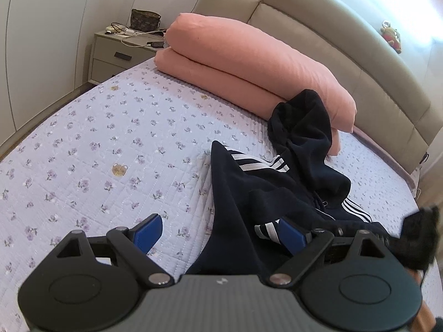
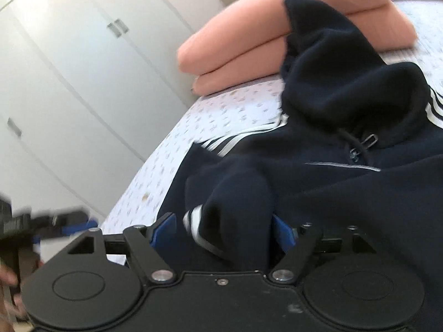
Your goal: Fold large clothes
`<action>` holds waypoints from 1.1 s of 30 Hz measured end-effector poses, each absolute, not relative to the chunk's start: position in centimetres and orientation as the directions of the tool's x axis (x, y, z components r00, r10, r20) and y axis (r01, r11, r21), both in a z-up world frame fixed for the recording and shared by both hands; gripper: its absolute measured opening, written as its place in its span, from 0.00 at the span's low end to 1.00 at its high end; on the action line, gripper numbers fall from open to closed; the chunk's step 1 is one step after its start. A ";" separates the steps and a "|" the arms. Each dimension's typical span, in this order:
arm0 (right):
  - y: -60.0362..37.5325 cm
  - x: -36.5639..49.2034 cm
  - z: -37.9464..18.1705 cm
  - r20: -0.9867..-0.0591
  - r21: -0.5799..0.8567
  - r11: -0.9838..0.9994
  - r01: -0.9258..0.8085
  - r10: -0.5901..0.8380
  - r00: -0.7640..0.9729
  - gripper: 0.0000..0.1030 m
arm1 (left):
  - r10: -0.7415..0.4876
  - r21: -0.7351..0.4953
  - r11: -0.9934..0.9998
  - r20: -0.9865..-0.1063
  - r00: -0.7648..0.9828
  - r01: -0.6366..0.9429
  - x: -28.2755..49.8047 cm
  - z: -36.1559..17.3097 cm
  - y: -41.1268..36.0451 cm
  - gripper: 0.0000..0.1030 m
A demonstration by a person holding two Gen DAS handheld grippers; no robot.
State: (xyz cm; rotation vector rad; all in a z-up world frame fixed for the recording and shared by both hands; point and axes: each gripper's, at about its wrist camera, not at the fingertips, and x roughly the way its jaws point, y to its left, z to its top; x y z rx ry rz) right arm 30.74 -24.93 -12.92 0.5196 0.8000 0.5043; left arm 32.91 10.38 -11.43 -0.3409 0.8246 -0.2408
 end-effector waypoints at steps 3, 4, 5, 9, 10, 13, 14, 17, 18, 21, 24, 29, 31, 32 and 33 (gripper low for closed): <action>-24.7 33.4 -13.8 -0.537 0.680 0.713 -0.172 0.644 0.545 0.81 | -0.352 -0.407 0.911 -0.670 0.654 0.073 32.9 -11.5 10.4 0.90; -24.5 34.2 -14.1 -0.541 0.697 0.705 -0.135 0.640 0.546 0.46 | -0.357 -0.413 0.908 -0.667 0.653 0.074 32.8 -11.5 10.4 0.90; -24.5 34.8 -14.0 -0.535 0.708 0.698 -0.109 0.631 0.562 0.13 | -0.360 -0.414 0.907 -0.666 0.653 0.077 32.7 -11.5 10.4 0.90; -24.0 32.2 -8.7 -0.384 0.637 0.752 -0.172 0.502 0.775 0.08 | -0.353 -0.392 0.914 -0.643 0.680 0.104 32.2 -11.0 10.5 0.90; -24.2 30.6 -6.6 -0.265 0.635 0.739 -0.227 0.484 0.834 0.08 | -0.348 -0.386 0.916 -0.632 0.693 0.108 32.0 -10.9 10.6 0.90; -23.0 26.5 -1.5 -0.052 0.460 0.823 -0.333 0.400 0.915 0.08 | -0.339 -0.390 0.916 -0.615 0.713 0.099 32.0 -10.6 10.9 0.90; -21.6 25.7 -0.7 -0.049 0.359 0.870 -0.337 0.378 0.924 0.10 | -0.339 -0.400 0.912 -0.611 0.715 0.090 32.1 -10.7 11.0 0.90; -17.4 26.9 -2.8 -0.268 0.202 0.893 -0.401 0.445 0.855 0.59 | -0.351 -0.444 0.894 -0.606 0.713 0.063 32.3 -10.9 11.3 0.90; -16.0 27.6 -4.6 -0.394 0.196 0.882 -0.428 0.471 0.789 0.83 | -0.354 -0.451 0.891 -0.608 0.711 0.058 32.3 -11.0 11.4 0.90; -15.0 26.7 -7.5 -0.539 0.233 0.852 -0.469 0.515 0.667 0.80 | -0.350 -0.440 0.896 -0.614 0.707 0.061 32.7 -11.3 11.1 0.90; -18.7 24.6 -6.6 -0.515 0.319 0.845 -0.429 0.534 0.670 0.85 | -0.363 -0.426 0.901 -0.632 0.685 0.085 34.2 -11.9 9.7 0.89; -26.7 23.0 -4.3 -0.583 0.283 0.928 -0.241 0.366 0.726 0.87 | -0.402 -0.381 0.907 -0.649 0.646 0.181 38.1 -13.5 4.9 0.77; -29.4 22.2 -4.5 -0.625 0.219 0.960 -0.172 0.274 0.731 0.87 | -0.384 -0.346 0.919 -0.681 0.624 0.188 40.1 -14.8 2.9 0.63; -30.8 21.7 -4.8 -0.642 0.200 0.971 -0.134 0.233 0.730 0.87 | -0.379 -0.329 0.923 -0.701 0.604 0.198 41.3 -15.6 1.8 0.53; -31.8 21.2 -5.2 -0.655 0.194 0.976 -0.100 0.205 0.727 0.87 | -0.370 -0.310 0.928 -0.721 0.585 0.204 42.3 -16.4 0.9 0.44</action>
